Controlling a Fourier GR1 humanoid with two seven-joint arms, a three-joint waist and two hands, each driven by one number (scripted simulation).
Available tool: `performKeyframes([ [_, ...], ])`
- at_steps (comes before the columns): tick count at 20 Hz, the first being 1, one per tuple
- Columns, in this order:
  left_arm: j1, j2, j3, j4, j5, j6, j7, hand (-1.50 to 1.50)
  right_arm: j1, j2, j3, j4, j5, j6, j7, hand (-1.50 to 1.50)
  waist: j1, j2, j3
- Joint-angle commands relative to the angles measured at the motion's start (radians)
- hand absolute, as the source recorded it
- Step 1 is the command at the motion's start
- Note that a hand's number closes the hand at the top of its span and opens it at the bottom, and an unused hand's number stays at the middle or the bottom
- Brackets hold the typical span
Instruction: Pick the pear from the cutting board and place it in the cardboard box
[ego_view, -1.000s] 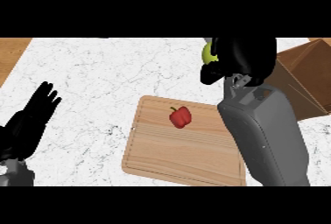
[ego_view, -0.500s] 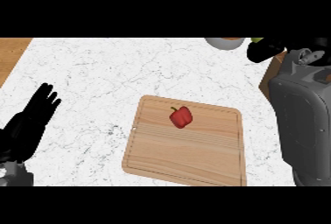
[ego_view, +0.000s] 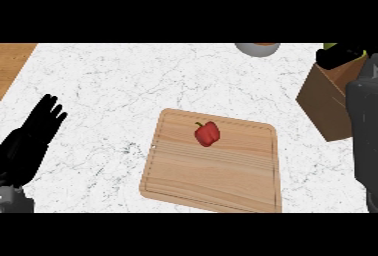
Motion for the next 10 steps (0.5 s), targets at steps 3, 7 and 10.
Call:
performKeyframes([
  [3, 0.041, -0.041, -0.034, -0.064, -0.022, 0.023, 0.013, 0.00, 0.064, -0.039, -0.047, 0.170, -0.025, -0.179, -0.149, 1.50, 0.007, 0.002, 0.001],
  [7, -0.002, -0.021, -0.020, -0.028, -0.001, 0.000, 0.014, 0.00, 0.084, -0.061, -0.085, 0.275, -0.054, -0.265, -0.234, 1.50, 0.008, 0.003, 0.001],
  [10, -0.001, -0.012, -0.001, -0.001, 0.001, -0.008, -0.003, 0.00, 0.091, -0.037, -0.092, 0.315, -0.081, -0.241, -0.217, 1.50, 0.006, 0.002, 0.000],
])
